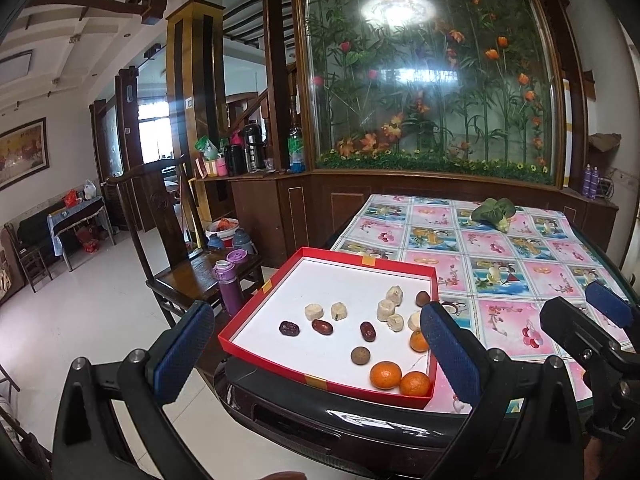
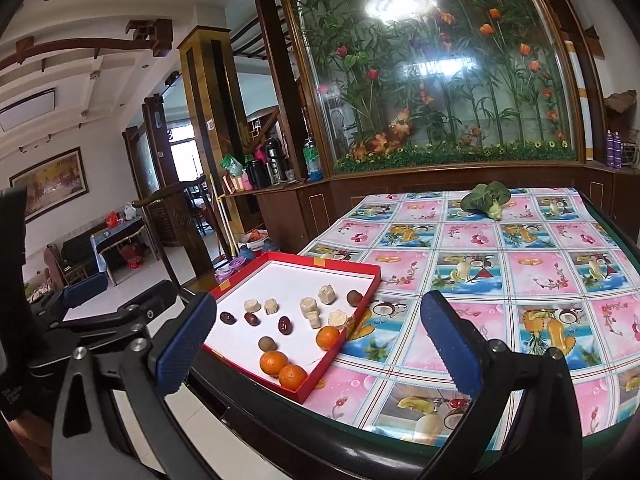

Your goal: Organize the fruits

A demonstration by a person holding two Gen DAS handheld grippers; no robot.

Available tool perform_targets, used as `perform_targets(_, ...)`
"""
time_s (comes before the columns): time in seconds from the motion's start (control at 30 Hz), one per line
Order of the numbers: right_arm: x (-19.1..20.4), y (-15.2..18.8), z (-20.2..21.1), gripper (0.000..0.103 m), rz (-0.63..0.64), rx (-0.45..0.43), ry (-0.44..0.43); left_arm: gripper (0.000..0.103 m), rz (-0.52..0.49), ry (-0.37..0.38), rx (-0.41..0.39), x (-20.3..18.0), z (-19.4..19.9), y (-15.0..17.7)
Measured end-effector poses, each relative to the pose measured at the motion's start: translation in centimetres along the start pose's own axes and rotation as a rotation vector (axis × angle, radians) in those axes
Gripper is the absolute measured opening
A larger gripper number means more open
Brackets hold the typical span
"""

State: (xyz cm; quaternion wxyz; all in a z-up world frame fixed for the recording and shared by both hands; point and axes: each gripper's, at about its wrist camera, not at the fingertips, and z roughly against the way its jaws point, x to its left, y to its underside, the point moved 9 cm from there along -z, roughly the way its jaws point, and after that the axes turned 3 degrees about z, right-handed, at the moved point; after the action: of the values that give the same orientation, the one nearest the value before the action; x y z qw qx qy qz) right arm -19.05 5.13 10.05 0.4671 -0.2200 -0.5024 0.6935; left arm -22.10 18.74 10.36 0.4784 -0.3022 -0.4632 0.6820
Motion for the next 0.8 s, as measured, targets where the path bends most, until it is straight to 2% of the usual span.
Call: perform_targets(0.8, 1.4, 0.6, 0.1, 0.102, 0.054, 0.001, -0.003, 0.103, 0.025, -0.028, 0.036, 1.2, -0.2, 0.7)
